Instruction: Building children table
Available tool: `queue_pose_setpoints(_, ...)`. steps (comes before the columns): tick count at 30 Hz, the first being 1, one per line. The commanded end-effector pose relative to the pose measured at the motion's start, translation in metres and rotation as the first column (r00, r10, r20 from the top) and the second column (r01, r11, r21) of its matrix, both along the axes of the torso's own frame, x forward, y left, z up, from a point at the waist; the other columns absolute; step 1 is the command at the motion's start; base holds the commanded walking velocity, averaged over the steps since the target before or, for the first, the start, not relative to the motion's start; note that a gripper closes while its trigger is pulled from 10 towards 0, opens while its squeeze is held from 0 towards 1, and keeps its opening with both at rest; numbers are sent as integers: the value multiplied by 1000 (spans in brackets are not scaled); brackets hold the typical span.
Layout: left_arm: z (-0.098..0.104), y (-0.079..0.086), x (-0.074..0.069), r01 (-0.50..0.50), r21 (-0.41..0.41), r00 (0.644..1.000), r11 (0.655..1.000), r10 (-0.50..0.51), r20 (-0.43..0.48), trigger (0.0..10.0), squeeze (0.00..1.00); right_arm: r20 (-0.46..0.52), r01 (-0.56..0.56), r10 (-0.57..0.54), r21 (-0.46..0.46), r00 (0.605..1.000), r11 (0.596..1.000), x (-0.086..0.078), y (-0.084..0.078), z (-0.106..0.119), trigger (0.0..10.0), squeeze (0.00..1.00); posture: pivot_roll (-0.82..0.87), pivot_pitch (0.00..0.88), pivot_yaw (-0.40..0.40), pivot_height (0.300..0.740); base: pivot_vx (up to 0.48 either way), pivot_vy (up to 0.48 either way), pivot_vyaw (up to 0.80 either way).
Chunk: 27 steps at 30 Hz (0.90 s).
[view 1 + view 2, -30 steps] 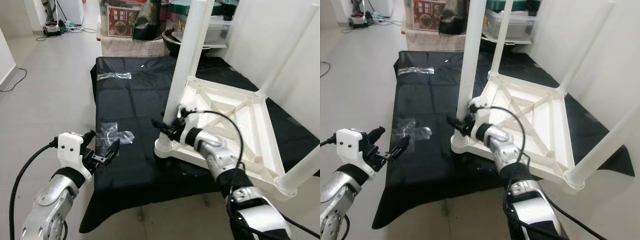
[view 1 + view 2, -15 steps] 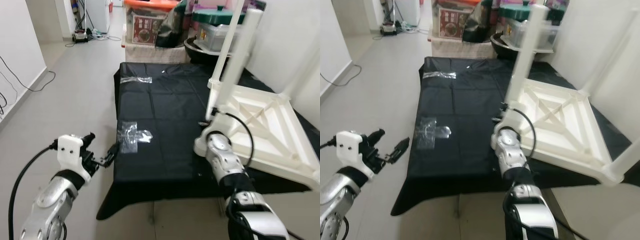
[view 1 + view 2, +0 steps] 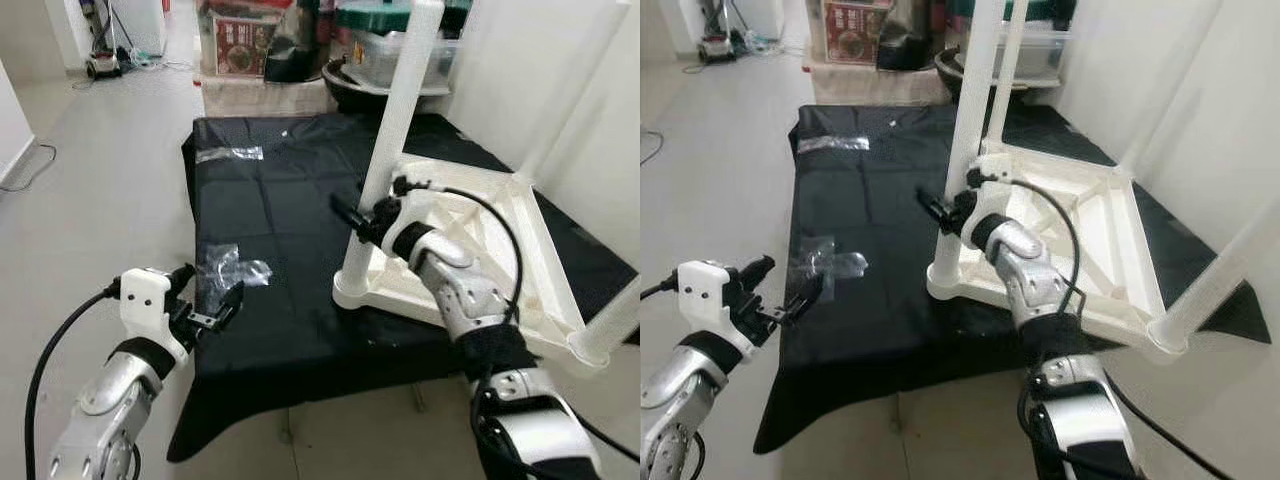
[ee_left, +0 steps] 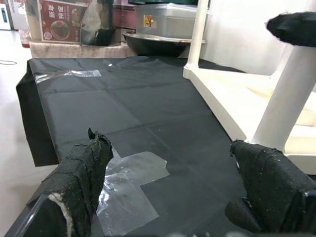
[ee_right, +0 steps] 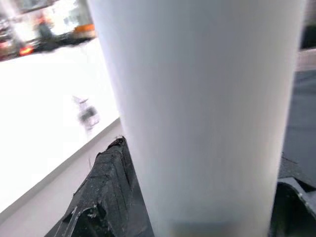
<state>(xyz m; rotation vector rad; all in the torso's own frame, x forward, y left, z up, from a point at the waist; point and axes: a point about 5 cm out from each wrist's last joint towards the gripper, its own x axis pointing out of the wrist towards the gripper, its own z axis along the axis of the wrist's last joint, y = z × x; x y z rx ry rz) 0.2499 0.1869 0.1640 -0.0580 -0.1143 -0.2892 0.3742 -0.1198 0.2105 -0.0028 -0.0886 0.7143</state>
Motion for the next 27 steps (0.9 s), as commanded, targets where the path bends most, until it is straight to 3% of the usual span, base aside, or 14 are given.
queue_pose_setpoints(1, -2, -2, 1, 11, -7, 1000, 1000, -11, -4, 10000, 0, -24, -67, 66, -22, 997, 998, -2, 7, -8, 10000, 0, 133, 0, -121, 740, 0, 0, 0)
queue_pose_setpoints(8, -3, -2, 1, 10, -4, 1000, 1000, -10, -6, 10000, 0, -64, -77, 72, -71, 995, 995, 3, 14, -24, 9294, 0, 156, 0, -133, 740, 0, 0, 0)
queue_pose_setpoints(9, -3, -2, 0, 8, -3, 1000, 1000, -8, -7, 10000, 0, -55, -89, 84, -91, 995, 992, 0, 18, -30, 0, 0, 160, 0, -131, 740, 0, 0, 0)
queue_pose_setpoints(13, -3, -2, -1, 8, -2, 1000, 1000, -8, -9, 10000, 0, -85, 43, -57, -154, 995, 987, 6, 17, -42, 0, 0, 159, 0, -129, 740, 0, 0, 0)
queue_pose_setpoints(14, -3, -1, -2, 9, -2, 1000, 1000, -9, -10, 10000, 0, -131, 253, -280, -187, 951, 949, 14, 5, -49, 0, 0, 153, 0, -124, 740, 0, 0, 0)
queue_pose_setpoints(16, -3, -1, -4, 13, -2, 1000, 1000, -13, -10, 10000, 0, -223, 706, -747, -244, 627, 665, 15, -37, -68, 0, 0, 148, 0, -122, 740, 0, 0, 0)
queue_pose_setpoints(17, -2, -2, -4, 14, -2, 1000, 1000, -14, -10, 10000, 0, -238, 779, -824, -272, 514, 565, 12, -48, -74, 0, 0, 148, 0, -122, 740, 0, 0, 0)
queue_pose_setpoints(18, -2, -2, -4, 14, -2, 1000, 1000, -14, -11, 10000, 0, -216, 806, -862, -307, 460, 507, 2, -52, -83, 0, 0, 152, 0, -123, 740, 0, 0, 0)
queue_pose_setpoints(22, -2, -1, -4, 13, -1, 1000, 1000, -13, -11, 10000, 0, -180, 789, -867, -360, 464, 497, -13, -46, -92, 0, 0, 155, 0, -121, 740, 0, 0, 0)
queue_pose_setpoints(23, -2, -1, -4, 11, 1, 1000, 1000, -11, -12, 10000, 0, -154, 751, -829, -360, 538, 554, -19, -33, -87, 1961, 0, 148, 0, -116, 740, 0, 0, 0)
queue_pose_setpoints(24, -2, -1, -4, 11, 1, 1000, 1000, -11, -12, 10000, 0, -154, 751, -829, -360, 538, 554, -19, -33, -87, 1961, 0, 148, 0, -116, 740, 0, 0, 0)
queue_pose_setpoints(25, -2, -1, -5, 10, 3, 1000, 1000, -10, -13, 10000, 0, -139, 720, -794, -353, 591, 598, -21, -23, -83, 1961, 0, 148, 0, -116, 740, 0, 0, 0)
queue_pose_setpoints(26, -2, 0, -5, 9, 3, 1000, 1000, -9, -14, 10000, 0, -153, 696, -762, -325, 629, 640, -22, -15, -79, 10000, 0, 145, 0, -113, 740, 0, 0, 0)
queue_pose_setpoints(27, -2, 0, -5, 9, 3, 1000, 1000, -9, -14, 10000, 0, -153, 696, -762, -325, 629, 640, -22, -15, -79, 10000, 0, 145, 0, -113, 740, 0, 0, 0)
